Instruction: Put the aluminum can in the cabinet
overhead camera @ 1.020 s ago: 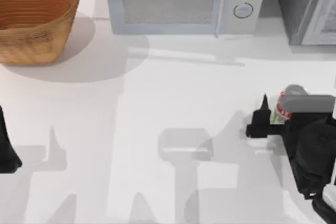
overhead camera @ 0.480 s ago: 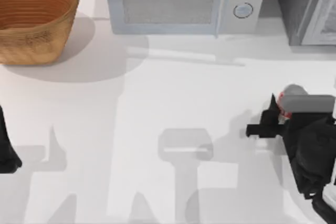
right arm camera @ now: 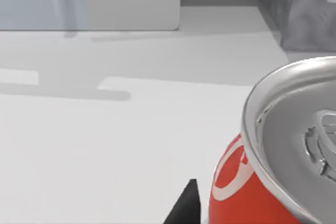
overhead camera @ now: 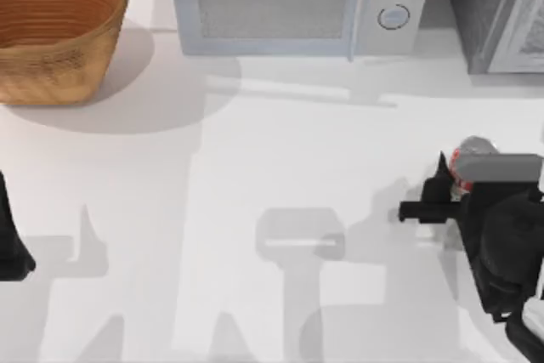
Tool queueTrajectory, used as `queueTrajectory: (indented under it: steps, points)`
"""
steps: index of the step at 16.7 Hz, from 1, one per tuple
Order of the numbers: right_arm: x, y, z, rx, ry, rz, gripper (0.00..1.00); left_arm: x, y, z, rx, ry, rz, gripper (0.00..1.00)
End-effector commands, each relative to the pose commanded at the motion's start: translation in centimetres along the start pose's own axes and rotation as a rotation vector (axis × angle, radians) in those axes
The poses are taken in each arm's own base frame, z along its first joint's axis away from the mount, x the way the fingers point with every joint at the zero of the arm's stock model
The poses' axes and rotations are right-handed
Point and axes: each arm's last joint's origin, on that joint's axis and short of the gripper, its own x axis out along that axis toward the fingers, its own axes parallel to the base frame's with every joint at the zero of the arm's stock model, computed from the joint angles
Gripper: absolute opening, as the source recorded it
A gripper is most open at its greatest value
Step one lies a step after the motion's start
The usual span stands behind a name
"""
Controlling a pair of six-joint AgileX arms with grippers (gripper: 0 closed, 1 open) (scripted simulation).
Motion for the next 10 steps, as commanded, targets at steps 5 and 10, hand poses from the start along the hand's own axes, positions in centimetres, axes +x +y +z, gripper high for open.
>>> queueTrajectory:
  steps: [5, 10]
  points:
    - [0.1, 0.2, 1.1, -0.001, -0.001, 0.006, 0.00, 0.0, 0.0, 0.0, 0.000, 0.000, 0.000, 1.00]
    - [0.1, 0.6, 5.0, -0.018, 0.024, 0.004, 0.00, 0.0, 0.0, 0.0, 0.000, 0.000, 0.000, 1.00]
